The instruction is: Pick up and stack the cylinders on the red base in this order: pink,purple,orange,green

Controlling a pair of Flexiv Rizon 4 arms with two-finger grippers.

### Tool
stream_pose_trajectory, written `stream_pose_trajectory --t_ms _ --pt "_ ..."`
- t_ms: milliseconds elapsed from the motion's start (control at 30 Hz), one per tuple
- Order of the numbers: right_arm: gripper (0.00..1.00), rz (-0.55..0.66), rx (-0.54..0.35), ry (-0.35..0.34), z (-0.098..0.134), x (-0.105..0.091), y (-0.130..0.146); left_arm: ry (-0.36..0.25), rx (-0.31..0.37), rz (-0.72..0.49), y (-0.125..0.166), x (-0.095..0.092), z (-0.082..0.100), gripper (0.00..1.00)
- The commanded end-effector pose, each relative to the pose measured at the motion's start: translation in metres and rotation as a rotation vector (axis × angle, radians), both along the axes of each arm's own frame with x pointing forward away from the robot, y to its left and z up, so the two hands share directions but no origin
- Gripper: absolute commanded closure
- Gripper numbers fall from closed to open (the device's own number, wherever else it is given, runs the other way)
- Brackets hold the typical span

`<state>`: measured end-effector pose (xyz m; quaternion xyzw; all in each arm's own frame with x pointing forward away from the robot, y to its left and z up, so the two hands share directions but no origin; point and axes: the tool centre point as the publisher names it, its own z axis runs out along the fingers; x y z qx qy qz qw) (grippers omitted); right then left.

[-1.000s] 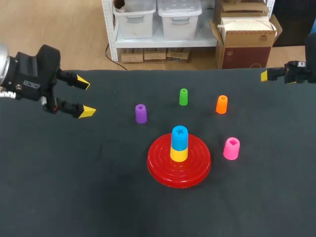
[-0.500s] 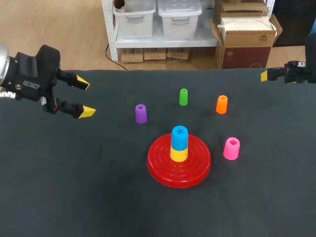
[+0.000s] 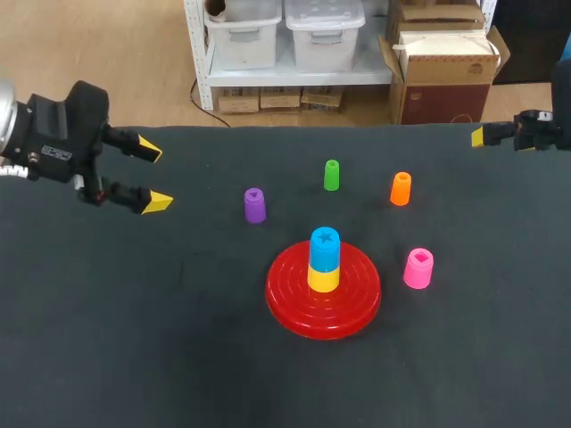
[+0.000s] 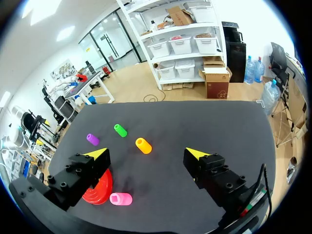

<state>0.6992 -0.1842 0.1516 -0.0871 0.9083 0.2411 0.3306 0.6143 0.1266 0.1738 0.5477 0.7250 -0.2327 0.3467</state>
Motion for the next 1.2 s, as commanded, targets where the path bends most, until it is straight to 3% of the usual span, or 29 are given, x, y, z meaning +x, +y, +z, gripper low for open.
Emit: stream_pose_trajectory --t_ms 33,300,533,767,967,1200 --pt "0.00 0.003 0.002 0.000 -0.001 0.000 -0.001 -0.005 -0.005 -0.001 0.001 0.000 -0.002 0.00" --pt "0.00 0.003 0.002 0.000 -0.001 0.000 -0.001 -0.005 -0.005 -0.001 0.001 0.000 -0.002 0.00" --pt "0.00 0.268 -0.211 0.145 -0.011 -0.051 0.024 -0.005 -0.005 -0.001 0.001 0.000 -0.002 0.00" --pt "0.00 0.448 -0.362 0.166 -0.019 -0.098 0.036 -0.005 -0.005 -0.001 0.001 0.000 -0.002 0.00" --pt "0.00 0.618 -0.535 0.211 -0.032 -0.103 0.055 -0.005 -0.005 -0.001 0.001 0.000 -0.002 0.00" --pt "0.00 0.690 -0.586 0.228 -0.043 -0.103 0.067 -0.005 -0.005 -0.001 0.001 0.000 -0.002 0.00"
